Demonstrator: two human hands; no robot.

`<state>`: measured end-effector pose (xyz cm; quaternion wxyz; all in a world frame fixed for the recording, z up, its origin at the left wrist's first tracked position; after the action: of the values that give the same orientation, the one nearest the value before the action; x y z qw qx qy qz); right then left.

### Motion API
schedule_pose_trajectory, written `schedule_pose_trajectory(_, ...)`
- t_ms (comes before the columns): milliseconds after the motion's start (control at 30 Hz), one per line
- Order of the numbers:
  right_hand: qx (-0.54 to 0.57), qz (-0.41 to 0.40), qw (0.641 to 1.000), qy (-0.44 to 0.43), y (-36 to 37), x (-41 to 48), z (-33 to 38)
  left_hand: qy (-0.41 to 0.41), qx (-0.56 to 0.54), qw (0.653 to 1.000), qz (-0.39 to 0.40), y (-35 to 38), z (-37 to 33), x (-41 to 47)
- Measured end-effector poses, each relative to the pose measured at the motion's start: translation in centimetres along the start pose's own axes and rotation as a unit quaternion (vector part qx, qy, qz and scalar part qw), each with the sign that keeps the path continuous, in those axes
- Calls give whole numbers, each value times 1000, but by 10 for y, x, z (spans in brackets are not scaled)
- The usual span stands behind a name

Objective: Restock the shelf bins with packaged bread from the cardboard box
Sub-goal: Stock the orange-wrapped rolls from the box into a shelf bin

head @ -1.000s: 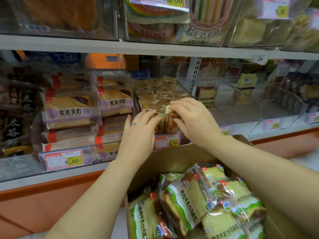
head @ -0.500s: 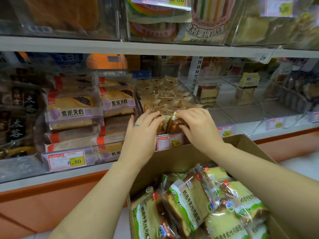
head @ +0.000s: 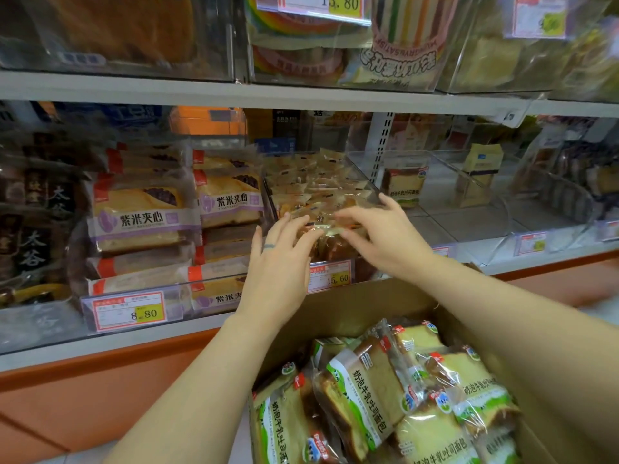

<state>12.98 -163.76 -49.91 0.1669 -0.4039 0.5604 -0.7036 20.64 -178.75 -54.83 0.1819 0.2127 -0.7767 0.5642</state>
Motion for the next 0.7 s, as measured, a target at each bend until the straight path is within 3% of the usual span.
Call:
schedule_pose_trajectory(100,22,-40,999,18,-11,14,-11,23,8,999,-31,-2,-4,3)
schedule_pose_trajectory(267,-41,47,997,55,-3,33,-16,92,36,995,-27,2,-12,9)
schedule_pose_trajectory(433,-34,57,996,55,-5,41,-17,99,54,994,-7,6,-13,9)
schedule_pose_trajectory(600,-77,-58,995,31,-7,28,-12,101,79,992,0,10,-11,8)
schedule_pose_trajectory(700,-84,-45,995,20,0,28,-9,81,109,990,27,15,-10,7)
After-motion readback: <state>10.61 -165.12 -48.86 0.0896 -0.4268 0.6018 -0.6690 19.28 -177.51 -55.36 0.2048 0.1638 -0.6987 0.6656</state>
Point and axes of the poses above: each hand's wrist, its own x-axis towards the middle knuckle, its own y-axis out of the palm, z = x × y, the point moved 2 cm from there along x, towards the middle knuckle, and after that the axes turned 6 degrees about -y, right-handed, at the moved point
